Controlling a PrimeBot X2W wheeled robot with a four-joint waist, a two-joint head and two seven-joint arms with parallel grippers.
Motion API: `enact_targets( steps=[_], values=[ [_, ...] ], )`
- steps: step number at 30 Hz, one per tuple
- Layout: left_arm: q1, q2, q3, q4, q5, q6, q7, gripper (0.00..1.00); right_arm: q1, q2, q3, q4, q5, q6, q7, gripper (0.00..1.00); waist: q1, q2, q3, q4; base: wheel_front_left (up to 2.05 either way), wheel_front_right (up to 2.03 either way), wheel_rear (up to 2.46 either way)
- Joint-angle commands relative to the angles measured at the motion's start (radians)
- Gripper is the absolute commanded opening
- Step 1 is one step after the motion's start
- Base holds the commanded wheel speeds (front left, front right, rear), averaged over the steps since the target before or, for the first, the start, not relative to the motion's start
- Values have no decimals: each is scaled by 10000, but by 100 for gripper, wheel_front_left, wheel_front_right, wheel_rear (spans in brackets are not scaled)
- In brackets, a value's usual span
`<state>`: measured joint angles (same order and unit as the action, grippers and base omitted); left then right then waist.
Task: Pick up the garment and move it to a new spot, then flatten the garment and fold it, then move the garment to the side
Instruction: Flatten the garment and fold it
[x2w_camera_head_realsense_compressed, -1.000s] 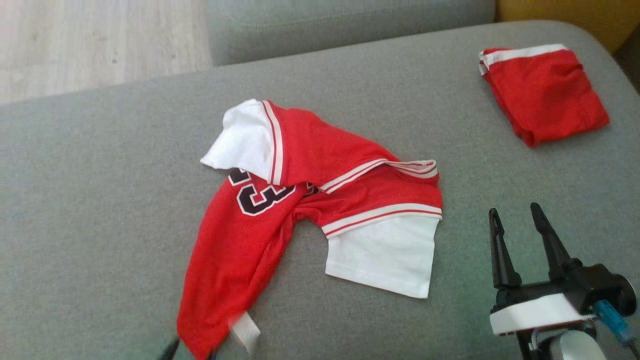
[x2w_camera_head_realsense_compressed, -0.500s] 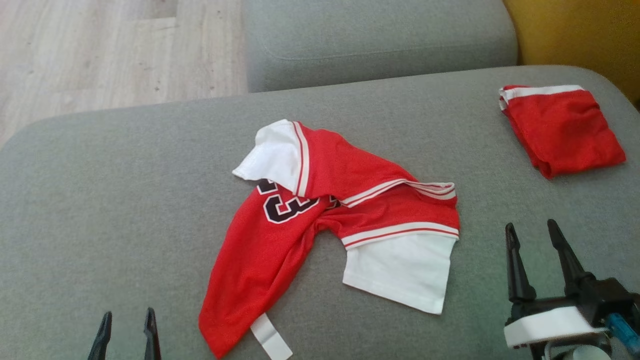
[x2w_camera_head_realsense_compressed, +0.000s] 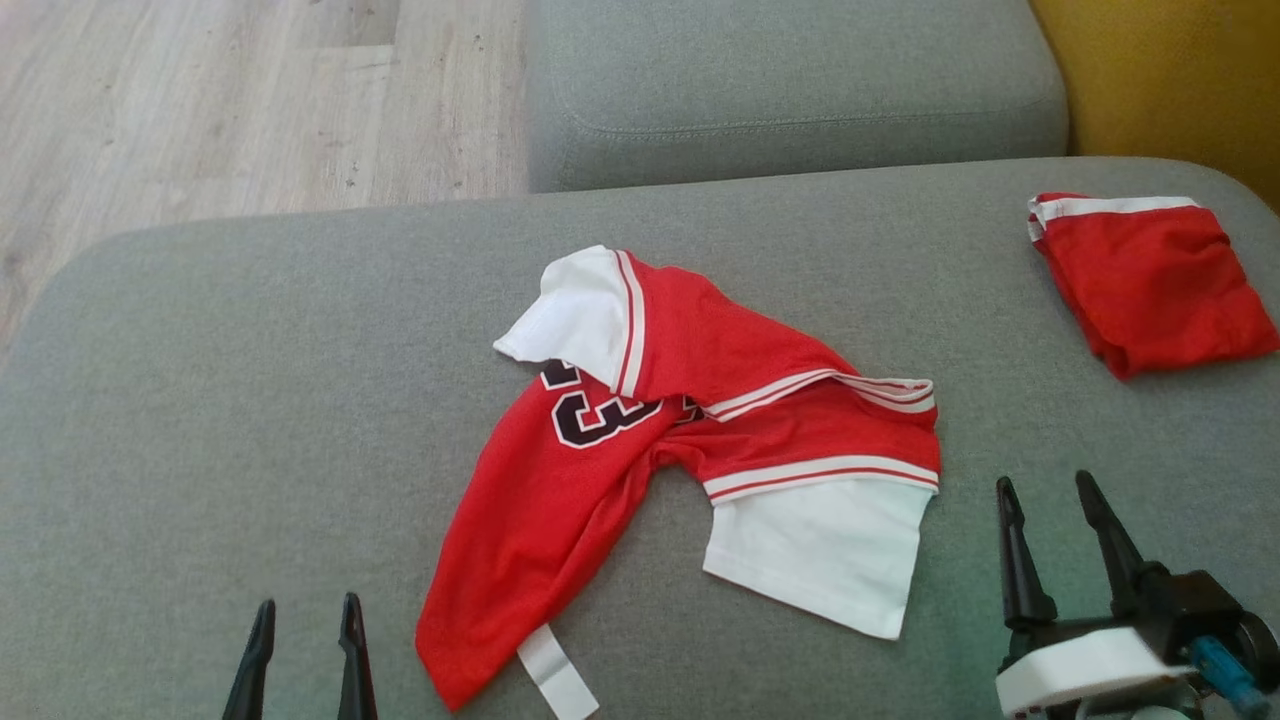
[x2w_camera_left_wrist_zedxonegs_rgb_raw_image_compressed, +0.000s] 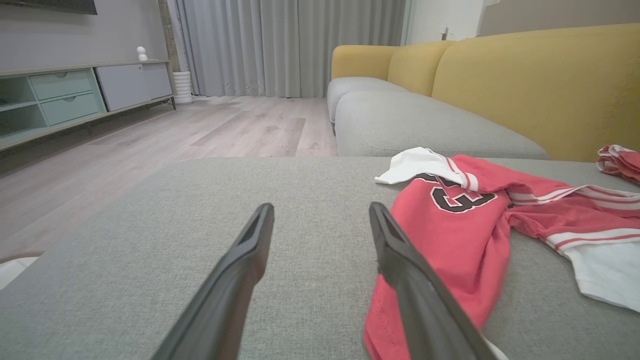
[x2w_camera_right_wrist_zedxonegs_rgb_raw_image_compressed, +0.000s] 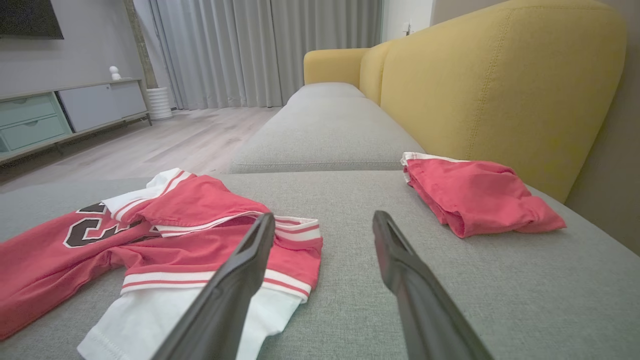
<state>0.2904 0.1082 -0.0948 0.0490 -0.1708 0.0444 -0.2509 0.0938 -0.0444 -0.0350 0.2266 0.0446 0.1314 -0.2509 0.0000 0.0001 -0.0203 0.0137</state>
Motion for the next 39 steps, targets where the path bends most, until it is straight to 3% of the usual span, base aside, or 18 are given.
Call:
enact_targets(
  steps=[1, 14, 26, 29, 34, 39],
  values=[
    [-532, -113, 510, -293, 192, -153, -108, 100, -341, -58, 310, -277, 93, -7, -109, 100, 0, -1, 14, -21, 0, 0, 0],
    [-583, -504, 1091, -335, 692, -874, -108, 100, -392, -58, 469, -486, 201, -7, -109, 100, 0, -1, 38, -174, 0, 0, 0],
    [-841, -555, 1186, 374, 823, -1256, -108, 100, -377, -58, 572, -258, 302, -7, -109, 100, 0, -1, 20, -275, 0, 0, 0],
    [-605, -547, 772, 672, 764, -1482, -108, 100, -333, -58, 912, 117, 654, -7, -79, 100, 0, -1, -8, -320, 0, 0, 0],
    [-332, -58, -641, 1484, 818, -1712, -7, 100, -396, -58, 1625, 911, 721, -7, 1303, 100, 0, -1, 80, -251, 0, 0, 0],
    [-890, 123, -1139, 2408, 639, -1735, 93, 100, -593, -58, 1982, 1550, 504, -7, 2357, 100, 0, -1, 273, -153, 0, 0, 0]
  ],
)
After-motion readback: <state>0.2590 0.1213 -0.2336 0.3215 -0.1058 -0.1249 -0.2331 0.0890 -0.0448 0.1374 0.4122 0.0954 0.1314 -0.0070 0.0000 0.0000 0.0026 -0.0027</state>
